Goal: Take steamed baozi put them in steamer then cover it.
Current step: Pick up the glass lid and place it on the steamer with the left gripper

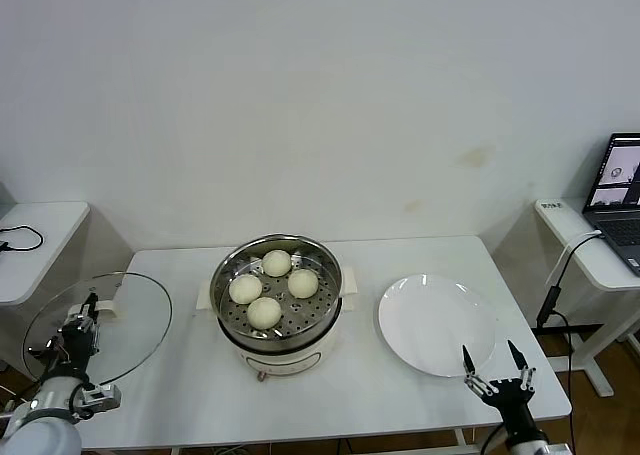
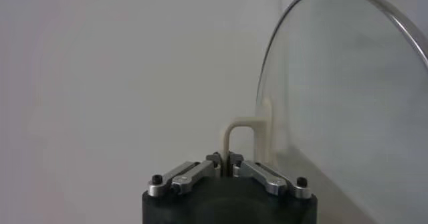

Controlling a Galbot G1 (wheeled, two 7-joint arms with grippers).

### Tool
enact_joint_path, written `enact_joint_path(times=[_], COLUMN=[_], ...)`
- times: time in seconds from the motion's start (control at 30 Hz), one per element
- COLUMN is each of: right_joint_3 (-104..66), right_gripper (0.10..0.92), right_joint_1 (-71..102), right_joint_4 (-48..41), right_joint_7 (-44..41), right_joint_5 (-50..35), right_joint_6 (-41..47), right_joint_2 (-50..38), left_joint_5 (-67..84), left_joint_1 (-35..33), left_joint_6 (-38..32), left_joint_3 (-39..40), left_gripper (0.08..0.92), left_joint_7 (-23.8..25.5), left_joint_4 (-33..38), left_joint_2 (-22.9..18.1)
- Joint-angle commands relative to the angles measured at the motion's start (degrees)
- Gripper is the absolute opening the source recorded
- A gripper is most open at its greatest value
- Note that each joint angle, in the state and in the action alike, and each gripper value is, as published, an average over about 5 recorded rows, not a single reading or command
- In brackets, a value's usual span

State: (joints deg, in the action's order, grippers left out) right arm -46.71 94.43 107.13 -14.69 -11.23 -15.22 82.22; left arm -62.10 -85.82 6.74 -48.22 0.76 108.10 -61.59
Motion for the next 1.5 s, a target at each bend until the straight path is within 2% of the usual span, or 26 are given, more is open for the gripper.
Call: enact_joint_path(times=[0.03, 0.17, 0.27, 0.47, 0.63, 0.8, 1.03, 1.23, 1.5], right_joint_3=[1.21, 2.24, 2.77, 4.01, 5.27, 7.49, 9.71, 10.75, 11.22], right_gripper=[0.823, 0.823, 0.823, 0.823, 0.823, 0.823, 0.823, 0.823, 0.823], right_joint_1=[0.04, 0.28, 0.22, -0.44, -1.13, -1.45, -2.88, -2.89, -2.77], right_joint_4=[-0.13, 0.11, 0.20, 0.13, -0.79, -1.82, -3.93, -4.84, -5.32], right_joint_7=[0.12, 0.17, 0.33, 1.02, 1.55, 1.57, 1.63, 1.60, 1.75], right_joint_5=[1.88, 3.78, 6.00, 11.70, 14.81, 16.41, 18.31, 19.32, 19.72], right_joint_6=[-0.05, -0.23, -0.43, -0.14, 0.26, 0.08, -0.21, -0.56, -0.96], right_joint_2=[0.03, 0.94, 1.68, 3.82, 5.46, 5.67, 6.34, 6.69, 7.04], left_joint_5=[9.19, 13.26, 14.75, 13.18, 6.94, -3.12, -13.75, -16.73, -17.62], left_joint_1=[-2.97, -0.23, 4.56, 16.41, 23.07, 25.99, 29.04, 29.11, 30.34], left_joint_6=[8.64, 13.87, 17.09, 21.21, 24.54, 26.97, 27.37, 27.40, 27.09], left_joint_3=[2.25, 10.97, 18.05, 30.70, 37.64, 42.02, 44.79, 46.14, 47.62], left_gripper=[0.128, 0.128, 0.128, 0.128, 0.128, 0.128, 0.128, 0.128, 0.128], left_joint_7=[5.71, 5.29, 4.75, 5.00, 9.20, 14.15, 19.08, 20.86, 19.96], left_joint_4=[18.71, 20.98, 20.28, 15.11, 11.78, 9.19, 7.30, 6.88, 3.52], left_joint_2=[2.23, 6.05, 8.36, 9.62, 6.23, 1.00, -4.12, -6.99, -9.24])
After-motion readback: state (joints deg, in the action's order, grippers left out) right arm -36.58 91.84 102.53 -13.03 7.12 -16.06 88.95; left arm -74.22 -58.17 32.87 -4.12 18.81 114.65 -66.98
